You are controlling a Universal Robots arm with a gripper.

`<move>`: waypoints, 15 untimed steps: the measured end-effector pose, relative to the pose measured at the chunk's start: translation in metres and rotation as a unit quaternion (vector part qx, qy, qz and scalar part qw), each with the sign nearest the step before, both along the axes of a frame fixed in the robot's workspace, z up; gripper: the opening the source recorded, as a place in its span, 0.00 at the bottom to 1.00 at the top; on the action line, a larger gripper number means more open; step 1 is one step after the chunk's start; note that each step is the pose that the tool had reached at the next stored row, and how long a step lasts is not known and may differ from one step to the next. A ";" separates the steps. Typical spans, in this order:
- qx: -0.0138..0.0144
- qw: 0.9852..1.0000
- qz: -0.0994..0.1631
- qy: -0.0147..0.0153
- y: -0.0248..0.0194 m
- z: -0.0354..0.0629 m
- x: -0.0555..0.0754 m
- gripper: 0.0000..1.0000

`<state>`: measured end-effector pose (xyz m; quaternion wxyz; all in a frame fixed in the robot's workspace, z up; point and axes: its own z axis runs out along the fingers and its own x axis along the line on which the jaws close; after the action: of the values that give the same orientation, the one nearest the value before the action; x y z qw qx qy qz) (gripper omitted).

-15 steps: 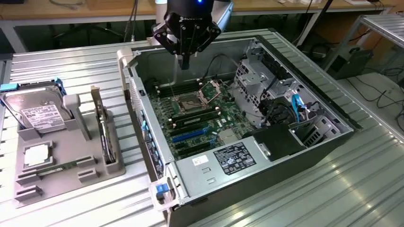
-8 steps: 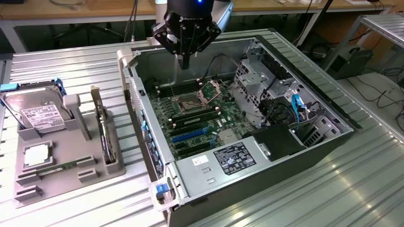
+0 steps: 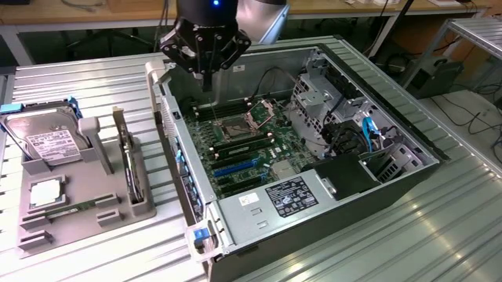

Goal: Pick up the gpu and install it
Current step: 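Reach for the gpu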

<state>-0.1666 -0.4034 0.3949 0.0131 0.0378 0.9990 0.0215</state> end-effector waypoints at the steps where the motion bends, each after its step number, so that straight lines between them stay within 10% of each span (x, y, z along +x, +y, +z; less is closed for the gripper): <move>1: 0.000 1.000 0.000 0.000 -0.0008 -0.0001 -0.008 0.11; 15: 0.000 1.000 0.000 0.000 -0.0077 -0.0206 -0.095 0.11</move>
<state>-0.2612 -0.4111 0.3743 0.0131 0.0379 0.9990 0.0216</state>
